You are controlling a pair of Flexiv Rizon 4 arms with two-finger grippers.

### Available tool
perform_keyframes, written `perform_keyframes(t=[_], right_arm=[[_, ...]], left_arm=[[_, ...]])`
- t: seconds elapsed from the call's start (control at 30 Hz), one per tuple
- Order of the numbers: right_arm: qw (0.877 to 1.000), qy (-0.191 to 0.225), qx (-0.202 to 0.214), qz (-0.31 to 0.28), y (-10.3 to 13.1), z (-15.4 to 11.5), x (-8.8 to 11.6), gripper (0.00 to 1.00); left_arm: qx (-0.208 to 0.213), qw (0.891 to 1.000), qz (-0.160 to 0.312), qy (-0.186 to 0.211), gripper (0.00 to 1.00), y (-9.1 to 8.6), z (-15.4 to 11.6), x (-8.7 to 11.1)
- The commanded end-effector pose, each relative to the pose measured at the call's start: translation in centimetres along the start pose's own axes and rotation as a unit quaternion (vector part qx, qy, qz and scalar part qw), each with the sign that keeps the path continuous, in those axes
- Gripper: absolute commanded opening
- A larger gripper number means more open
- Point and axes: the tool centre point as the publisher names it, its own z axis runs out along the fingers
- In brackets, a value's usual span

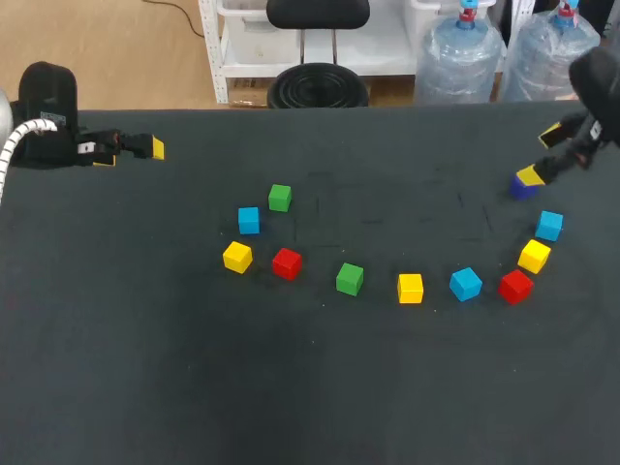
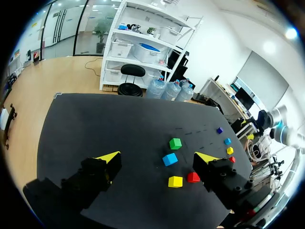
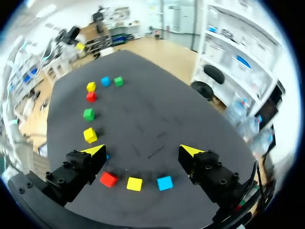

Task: Place the blue cubes, place green cubes on the blue cubes, place the yellow cubes on the green cubes, then place the red cubes on the yellow cubes, and place purple cube on the red cubes.

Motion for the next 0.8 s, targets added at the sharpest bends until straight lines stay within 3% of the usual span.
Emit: perform_keyframes(t=[0.03, 0.33, 0.47, 0.8], right_arm=[[0.983, 0.034, -0.131, -0.123, -0.10, 0.14, -0.24, 1.00], [0.952, 0.047, -0.200, -0.227, 0.58, 0.19, 0.05, 1.00], [0.943, 0.055, -0.204, -0.257, 0.72, 0.32, 0.24, 1.00], [0.943, 0.055, -0.204, -0.257, 0.72, 0.32, 0.24, 1.00]], left_arm=[[0.002, 1.000, 0.000, -0.002, 1.00, 0.13, 0.08, 0.03], [0.002, 1.000, 0.000, -0.002, 1.00, 0.13, 0.08, 0.03], [0.002, 1.000, 0.000, -0.002, 1.00, 0.13, 0.08, 0.03], [0.002, 1.000, 0.000, -0.002, 1.00, 0.13, 0.08, 0.03]])
